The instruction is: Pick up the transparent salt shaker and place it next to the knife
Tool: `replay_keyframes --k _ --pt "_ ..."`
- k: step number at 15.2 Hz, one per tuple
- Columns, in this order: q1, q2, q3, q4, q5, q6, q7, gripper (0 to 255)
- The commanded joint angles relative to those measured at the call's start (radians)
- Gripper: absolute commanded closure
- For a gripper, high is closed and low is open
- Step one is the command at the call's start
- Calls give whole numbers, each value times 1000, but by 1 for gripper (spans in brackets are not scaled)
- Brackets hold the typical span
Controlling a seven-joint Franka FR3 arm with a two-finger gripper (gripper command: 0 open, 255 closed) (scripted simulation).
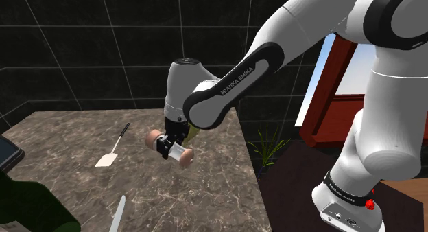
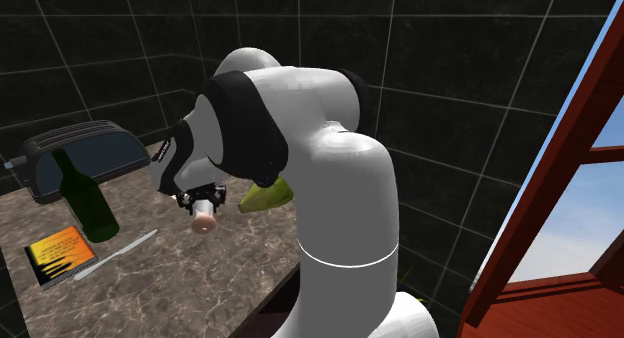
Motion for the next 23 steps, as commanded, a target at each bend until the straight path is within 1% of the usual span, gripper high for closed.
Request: replay_keyframes --k 1,10,18,19,23 --pt "1 21 -4 -5 -9 25 2 255" --pt "21 111 -28 -23 -56 130 28 255" --pt "21 111 -28 -23 -55 130 27 255" --pt "21 111 -28 -23 -56 130 27 0" --pt "21 111 -28 -23 -56 130 27 0"
